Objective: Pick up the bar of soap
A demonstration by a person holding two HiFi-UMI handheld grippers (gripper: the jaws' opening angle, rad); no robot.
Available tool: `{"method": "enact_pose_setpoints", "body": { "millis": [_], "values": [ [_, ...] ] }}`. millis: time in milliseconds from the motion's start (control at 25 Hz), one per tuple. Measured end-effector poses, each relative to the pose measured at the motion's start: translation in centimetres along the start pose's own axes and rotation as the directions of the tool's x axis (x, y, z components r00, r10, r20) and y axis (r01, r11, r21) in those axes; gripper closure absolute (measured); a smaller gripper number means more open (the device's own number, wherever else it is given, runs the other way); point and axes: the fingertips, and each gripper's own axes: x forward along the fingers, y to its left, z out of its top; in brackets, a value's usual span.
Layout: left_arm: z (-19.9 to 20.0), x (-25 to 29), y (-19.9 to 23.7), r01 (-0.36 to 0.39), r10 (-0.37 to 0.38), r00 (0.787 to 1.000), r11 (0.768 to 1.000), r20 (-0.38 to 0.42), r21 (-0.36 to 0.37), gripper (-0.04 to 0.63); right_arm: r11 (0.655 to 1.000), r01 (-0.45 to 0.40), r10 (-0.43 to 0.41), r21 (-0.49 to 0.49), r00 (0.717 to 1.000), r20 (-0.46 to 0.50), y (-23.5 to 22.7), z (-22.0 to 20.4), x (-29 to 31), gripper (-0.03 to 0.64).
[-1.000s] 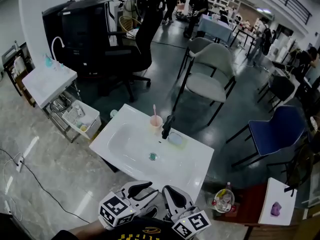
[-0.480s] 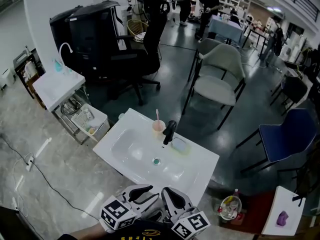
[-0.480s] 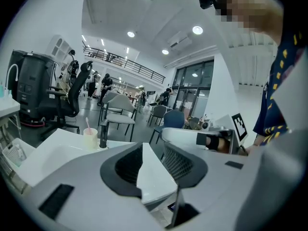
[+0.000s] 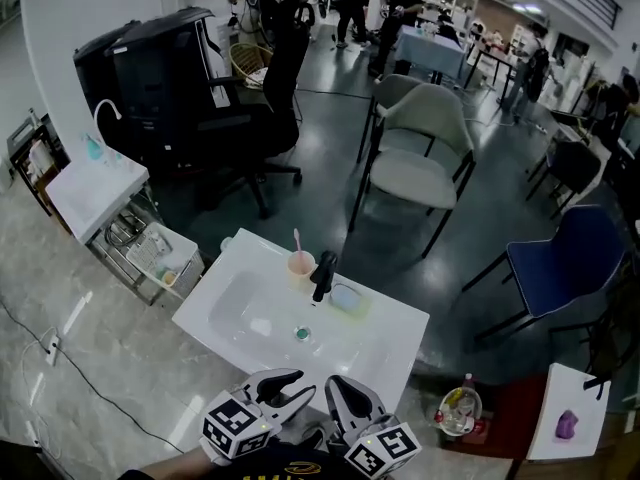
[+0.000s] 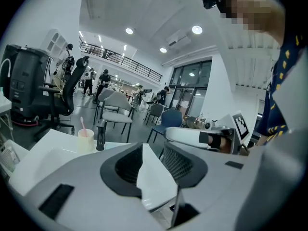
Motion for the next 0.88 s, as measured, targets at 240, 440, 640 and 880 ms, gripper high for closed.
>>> {"method": "enact_pose_setpoints", "body": {
  "millis": [240, 440, 640, 880],
  "values": [
    [1.9, 2.0, 3.5, 0.085, -0.085, 0.996, 0.996, -0.001, 0.015, 0.446, 0.992, 0.124, -0.123, -0.031, 0.992, 0.040, -2.0, 1.5, 2.7, 0.595],
    [3.7, 3.3, 6.4, 0.160, -0.161, 0.987, 0.987, 0.014, 0.021, 0.446, 0.978, 0.206, -0.204, -0.038, 0.977, 0.057, -3.4, 2.2, 5.4, 0.595],
    [4.8, 3.8, 10.5, 0.193, -0.193, 0.981, 0.981, 0.028, 0.003, 0.446, 0.956, 0.290, -0.287, -0.040, 0.956, 0.054, -4.9, 2.2, 8.4, 0.595],
    [7.7, 5.6, 13.5, 0.202, -0.198, 0.976, 0.979, 0.086, -0.038, 0.446, 0.918, 0.394, -0.389, -0.044, 0.916, 0.095, -7.7, 4.4, 10.1, 0.595]
  ]
}}
